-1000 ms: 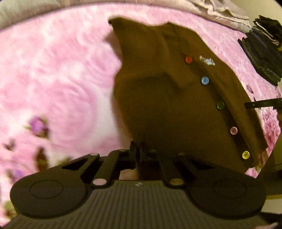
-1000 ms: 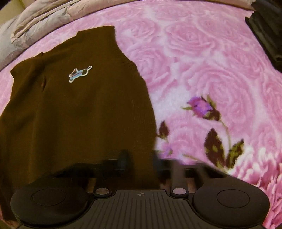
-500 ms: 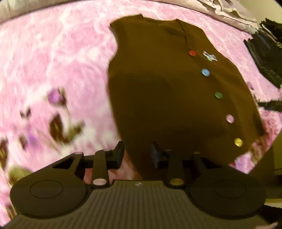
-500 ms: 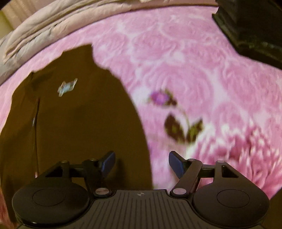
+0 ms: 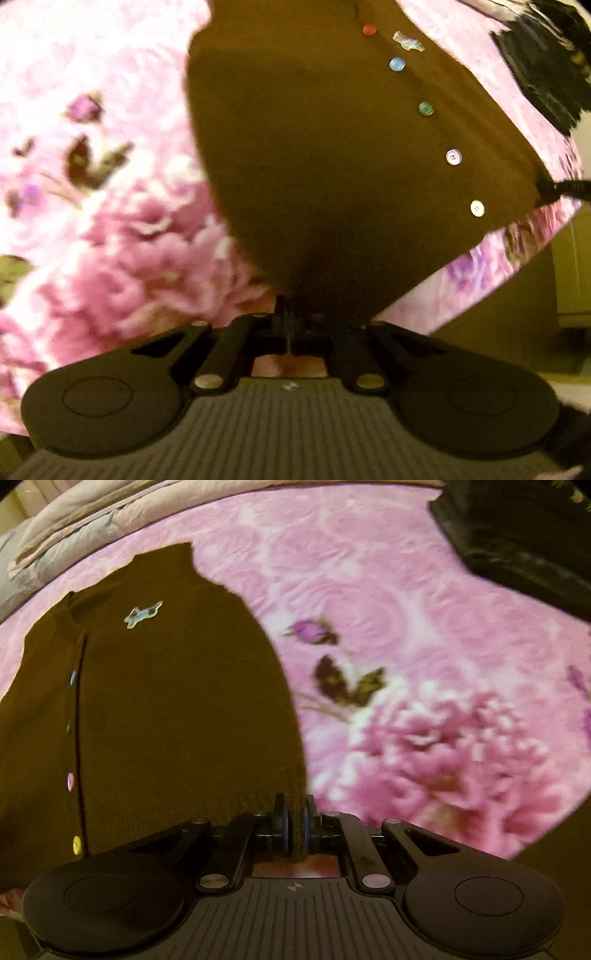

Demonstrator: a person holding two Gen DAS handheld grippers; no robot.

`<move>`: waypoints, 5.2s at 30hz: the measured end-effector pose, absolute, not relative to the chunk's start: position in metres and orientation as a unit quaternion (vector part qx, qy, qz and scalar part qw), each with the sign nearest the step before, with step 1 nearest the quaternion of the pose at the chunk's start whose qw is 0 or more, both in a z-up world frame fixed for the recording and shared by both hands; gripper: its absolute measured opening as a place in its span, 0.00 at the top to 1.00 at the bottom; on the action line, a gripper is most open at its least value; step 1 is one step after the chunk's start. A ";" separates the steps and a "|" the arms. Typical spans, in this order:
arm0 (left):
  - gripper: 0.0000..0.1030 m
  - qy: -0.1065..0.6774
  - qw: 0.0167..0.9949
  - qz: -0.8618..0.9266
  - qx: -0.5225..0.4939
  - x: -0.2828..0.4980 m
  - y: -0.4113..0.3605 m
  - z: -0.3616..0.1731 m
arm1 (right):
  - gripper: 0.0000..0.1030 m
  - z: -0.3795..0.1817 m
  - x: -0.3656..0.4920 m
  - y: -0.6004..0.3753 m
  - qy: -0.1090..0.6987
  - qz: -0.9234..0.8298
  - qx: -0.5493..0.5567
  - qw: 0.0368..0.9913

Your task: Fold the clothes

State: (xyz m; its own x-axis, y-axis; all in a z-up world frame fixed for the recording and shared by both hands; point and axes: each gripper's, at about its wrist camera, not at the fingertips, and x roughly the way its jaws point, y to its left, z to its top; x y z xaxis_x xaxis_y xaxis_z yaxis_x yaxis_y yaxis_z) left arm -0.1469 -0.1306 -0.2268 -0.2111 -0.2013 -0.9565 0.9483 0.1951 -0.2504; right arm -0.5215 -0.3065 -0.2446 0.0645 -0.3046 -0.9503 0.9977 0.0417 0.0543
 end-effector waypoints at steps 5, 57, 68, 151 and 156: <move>1.00 0.570 0.535 -0.523 0.337 -0.138 -0.113 -0.233 | 0.89 -0.238 -0.515 -0.306 0.421 -0.563 0.407 0.583; 0.76 0.484 0.533 -0.614 0.324 -0.111 -0.109 -0.130 | 0.00 -0.144 -0.372 -0.221 0.341 -0.550 0.429 0.630; 0.17 0.436 0.583 -0.610 0.314 -0.091 -0.115 -0.080 | 0.00 -0.088 -0.318 -0.213 0.379 -0.545 0.397 0.634; 0.23 -0.223 0.161 -0.742 0.611 -0.057 -0.217 -0.275 | 0.78 -0.260 -0.119 -0.163 0.522 -0.423 0.273 0.689; 0.22 -0.274 0.119 -0.746 0.596 -0.054 -0.241 -0.300 | 0.61 -0.284 -0.107 -0.169 0.543 -0.431 0.250 0.677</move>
State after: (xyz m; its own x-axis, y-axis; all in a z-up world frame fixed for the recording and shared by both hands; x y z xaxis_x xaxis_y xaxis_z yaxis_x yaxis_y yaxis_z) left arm -0.0536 -0.2405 -0.3003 -0.2616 -0.5032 -0.8236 -0.1494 -0.8219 0.5496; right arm -0.1068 -0.1694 -0.2837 0.0401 -0.3118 -0.9493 0.8535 0.5047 -0.1296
